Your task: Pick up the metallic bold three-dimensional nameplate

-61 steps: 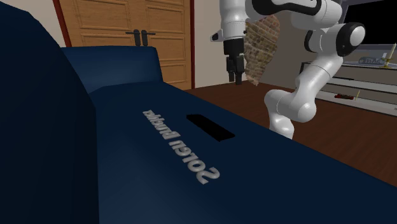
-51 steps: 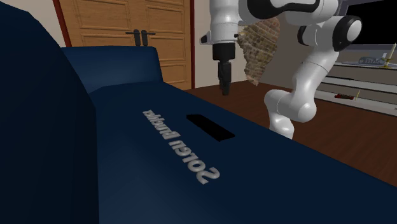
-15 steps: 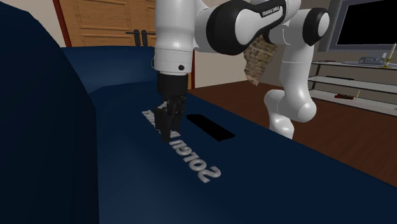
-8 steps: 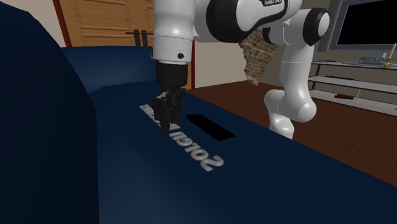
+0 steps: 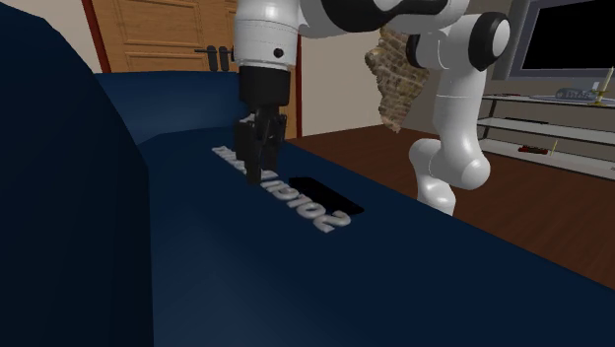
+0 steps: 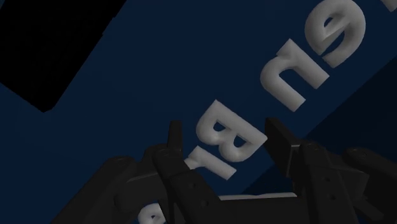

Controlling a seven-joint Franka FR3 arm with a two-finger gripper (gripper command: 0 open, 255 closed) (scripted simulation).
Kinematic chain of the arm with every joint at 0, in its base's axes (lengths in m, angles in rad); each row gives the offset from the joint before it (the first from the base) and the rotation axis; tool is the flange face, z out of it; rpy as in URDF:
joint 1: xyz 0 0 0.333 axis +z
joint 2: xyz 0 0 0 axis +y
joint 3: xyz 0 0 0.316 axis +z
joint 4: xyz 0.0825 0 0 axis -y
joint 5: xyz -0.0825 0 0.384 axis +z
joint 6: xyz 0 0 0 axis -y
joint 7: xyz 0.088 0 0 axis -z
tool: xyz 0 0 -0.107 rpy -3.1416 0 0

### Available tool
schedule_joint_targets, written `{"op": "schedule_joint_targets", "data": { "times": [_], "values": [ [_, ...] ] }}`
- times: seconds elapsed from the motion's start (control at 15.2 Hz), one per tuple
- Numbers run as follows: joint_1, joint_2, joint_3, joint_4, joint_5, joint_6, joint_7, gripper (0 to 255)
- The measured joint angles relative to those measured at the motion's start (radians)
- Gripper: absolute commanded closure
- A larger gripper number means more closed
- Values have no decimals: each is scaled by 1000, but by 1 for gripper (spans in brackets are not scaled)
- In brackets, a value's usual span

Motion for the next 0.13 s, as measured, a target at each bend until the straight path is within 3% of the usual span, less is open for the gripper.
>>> {"op": "schedule_joint_targets", "data": {
  "times": [0.13],
  "values": [
    [0,3,0,27,-1,-24,0,255]
  ]
}}
